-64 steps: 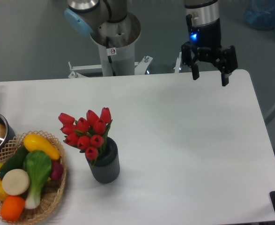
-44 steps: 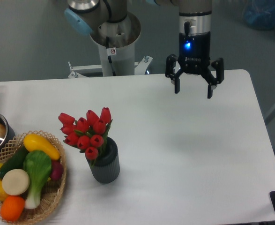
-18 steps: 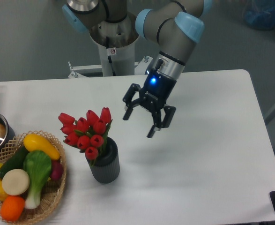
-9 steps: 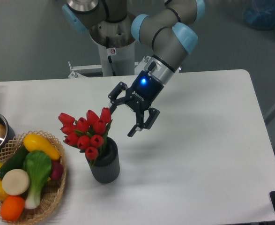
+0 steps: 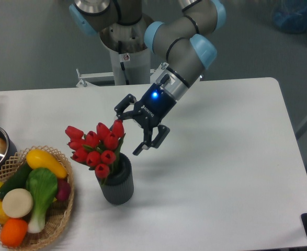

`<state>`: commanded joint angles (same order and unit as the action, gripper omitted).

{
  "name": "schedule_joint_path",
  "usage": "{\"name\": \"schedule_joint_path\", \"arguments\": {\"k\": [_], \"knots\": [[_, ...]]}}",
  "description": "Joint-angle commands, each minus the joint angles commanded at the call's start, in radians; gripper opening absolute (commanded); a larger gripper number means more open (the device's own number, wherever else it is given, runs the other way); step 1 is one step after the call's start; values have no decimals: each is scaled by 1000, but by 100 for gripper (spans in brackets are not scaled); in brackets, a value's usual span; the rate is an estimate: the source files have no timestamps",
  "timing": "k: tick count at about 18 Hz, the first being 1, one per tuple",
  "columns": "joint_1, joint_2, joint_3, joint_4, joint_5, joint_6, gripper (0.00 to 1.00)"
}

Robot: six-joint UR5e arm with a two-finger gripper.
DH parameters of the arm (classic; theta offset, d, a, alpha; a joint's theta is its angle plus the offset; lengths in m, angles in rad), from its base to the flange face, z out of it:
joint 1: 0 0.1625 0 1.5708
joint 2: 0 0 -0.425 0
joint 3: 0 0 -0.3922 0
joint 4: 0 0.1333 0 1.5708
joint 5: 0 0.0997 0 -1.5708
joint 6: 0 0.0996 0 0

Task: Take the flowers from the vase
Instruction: 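Lower the open gripper around the tulip stems above the vase rim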

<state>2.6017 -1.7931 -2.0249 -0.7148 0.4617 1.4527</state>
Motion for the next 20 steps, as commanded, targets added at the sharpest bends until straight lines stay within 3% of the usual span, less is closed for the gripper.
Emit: {"name": "schedule_joint_path", "arguments": {"k": [11,20], "knots": [[-15,-26,11,-2,-55,-11,100],[-28,-55,63,-3,-68,-60,100]]}}
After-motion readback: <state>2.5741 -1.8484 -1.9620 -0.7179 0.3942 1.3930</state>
